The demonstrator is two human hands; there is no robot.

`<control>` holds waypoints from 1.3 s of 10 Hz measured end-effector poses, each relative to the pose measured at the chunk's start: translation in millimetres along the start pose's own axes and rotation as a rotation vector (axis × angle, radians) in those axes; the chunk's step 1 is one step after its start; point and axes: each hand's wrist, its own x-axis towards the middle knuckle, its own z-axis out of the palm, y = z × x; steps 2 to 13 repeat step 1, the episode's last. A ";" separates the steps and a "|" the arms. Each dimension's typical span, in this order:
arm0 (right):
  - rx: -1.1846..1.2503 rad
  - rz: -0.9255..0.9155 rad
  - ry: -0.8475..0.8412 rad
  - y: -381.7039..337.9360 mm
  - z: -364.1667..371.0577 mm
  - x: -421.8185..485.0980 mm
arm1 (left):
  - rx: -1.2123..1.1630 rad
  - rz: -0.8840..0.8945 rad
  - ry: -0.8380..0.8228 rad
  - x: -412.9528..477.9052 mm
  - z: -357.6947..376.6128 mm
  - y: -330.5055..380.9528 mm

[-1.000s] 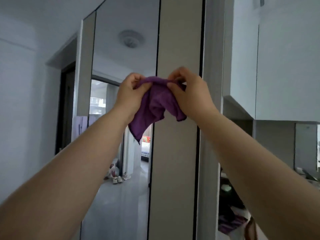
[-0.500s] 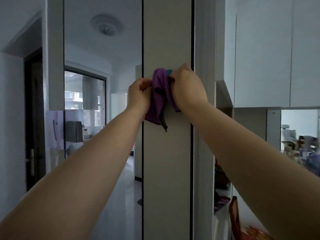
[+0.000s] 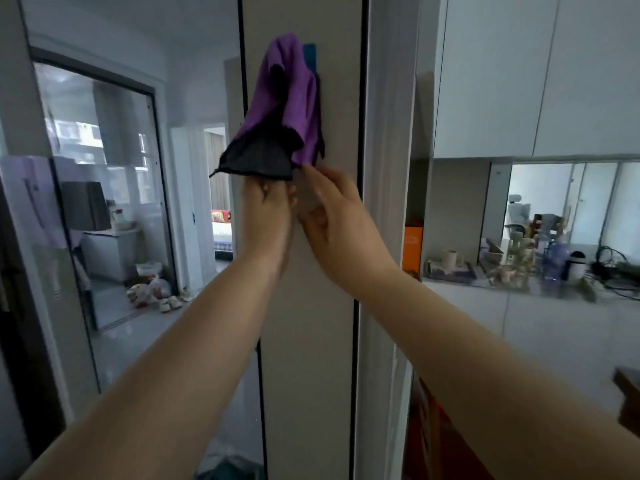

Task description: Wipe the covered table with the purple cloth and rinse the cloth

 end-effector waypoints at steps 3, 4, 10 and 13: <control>0.021 0.034 -0.167 6.1 7.6 -44.6 | -0.009 -0.069 -0.001 -31.3 -7.5 -22.2; 0.021 0.034 -0.167 6.1 7.6 -44.6 | -0.009 -0.069 -0.001 -31.3 -7.5 -22.2; 0.021 0.034 -0.167 6.1 7.6 -44.6 | -0.009 -0.069 -0.001 -31.3 -7.5 -22.2; 0.021 0.034 -0.167 6.1 7.6 -44.6 | -0.009 -0.069 -0.001 -31.3 -7.5 -22.2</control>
